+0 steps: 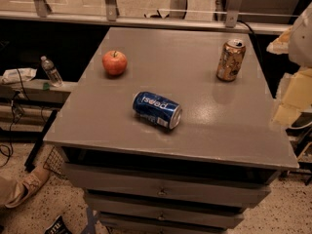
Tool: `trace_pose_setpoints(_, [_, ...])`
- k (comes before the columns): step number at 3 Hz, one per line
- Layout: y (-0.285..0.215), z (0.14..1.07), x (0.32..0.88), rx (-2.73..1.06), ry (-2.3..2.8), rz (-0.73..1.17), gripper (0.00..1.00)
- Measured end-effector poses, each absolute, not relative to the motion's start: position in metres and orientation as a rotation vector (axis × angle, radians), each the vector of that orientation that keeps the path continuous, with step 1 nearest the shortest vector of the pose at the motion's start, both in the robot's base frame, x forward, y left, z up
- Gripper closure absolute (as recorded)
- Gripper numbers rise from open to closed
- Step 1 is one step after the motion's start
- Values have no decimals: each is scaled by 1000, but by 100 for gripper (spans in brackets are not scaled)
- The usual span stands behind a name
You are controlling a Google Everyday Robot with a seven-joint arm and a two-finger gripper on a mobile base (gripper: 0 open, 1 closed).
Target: Place pepsi can upright
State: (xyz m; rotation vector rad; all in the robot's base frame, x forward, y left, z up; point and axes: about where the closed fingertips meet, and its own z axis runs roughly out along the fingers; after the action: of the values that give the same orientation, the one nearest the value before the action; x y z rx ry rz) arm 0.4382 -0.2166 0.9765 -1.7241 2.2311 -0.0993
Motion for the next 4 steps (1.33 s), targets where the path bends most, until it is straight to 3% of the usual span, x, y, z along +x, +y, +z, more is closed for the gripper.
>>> trace_pose_setpoints(4, [-167, 970, 475, -1645, 2313, -38, 0])
